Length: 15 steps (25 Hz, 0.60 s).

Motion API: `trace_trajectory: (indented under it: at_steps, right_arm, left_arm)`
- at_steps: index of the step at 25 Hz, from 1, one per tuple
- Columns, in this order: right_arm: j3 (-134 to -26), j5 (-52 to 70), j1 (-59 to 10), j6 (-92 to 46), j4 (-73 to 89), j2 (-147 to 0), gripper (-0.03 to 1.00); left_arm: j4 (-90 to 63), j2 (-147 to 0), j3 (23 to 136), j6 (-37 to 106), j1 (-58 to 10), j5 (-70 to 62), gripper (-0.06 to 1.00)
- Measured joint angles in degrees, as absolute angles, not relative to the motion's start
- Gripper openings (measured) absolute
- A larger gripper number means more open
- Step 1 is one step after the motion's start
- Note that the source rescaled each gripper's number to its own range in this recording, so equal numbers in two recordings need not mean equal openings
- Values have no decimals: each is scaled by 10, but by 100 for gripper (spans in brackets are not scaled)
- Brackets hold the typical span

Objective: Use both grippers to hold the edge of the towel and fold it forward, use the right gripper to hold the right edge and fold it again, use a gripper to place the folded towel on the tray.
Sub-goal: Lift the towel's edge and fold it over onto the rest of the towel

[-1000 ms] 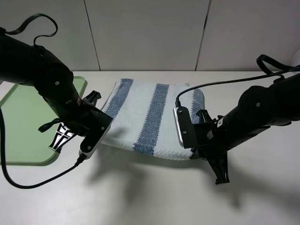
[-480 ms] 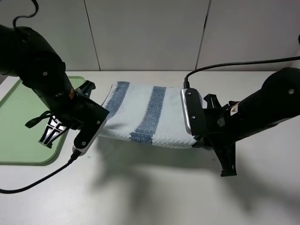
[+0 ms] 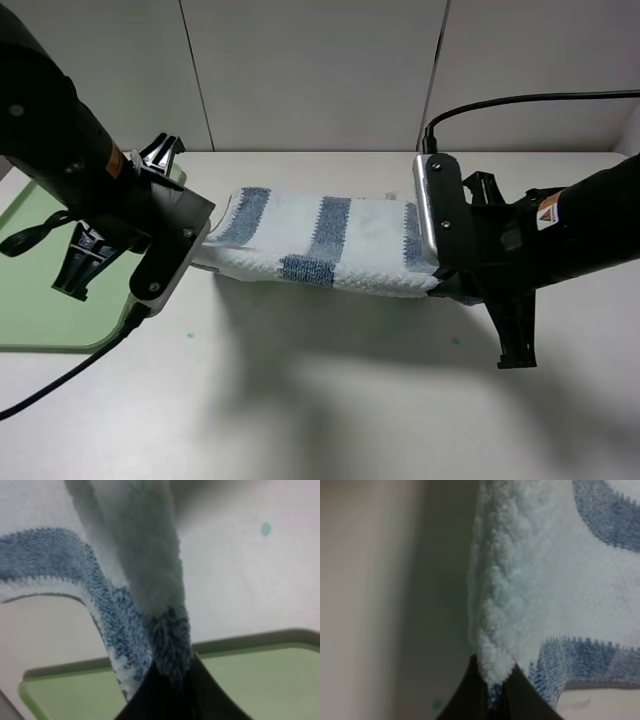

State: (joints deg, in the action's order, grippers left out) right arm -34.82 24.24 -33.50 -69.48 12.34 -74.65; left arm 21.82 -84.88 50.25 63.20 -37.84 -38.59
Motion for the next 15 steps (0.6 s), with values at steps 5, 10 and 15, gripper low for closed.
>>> trace_trajectory:
  at_steps: [5,10,15]
  right_arm:
    - [-348,278,-335,-673,109,-712,0]
    - [-348,307,-336,-657,102,-680,0]
    - [-348,324,-336,-645,102,-646,0]
  left_arm:
    - [226,-835,502,606,-421,-409,0]
    - [230,-835,502,568,-448,-428,0]
    - [268,-835,502,519,-465,-457,0]
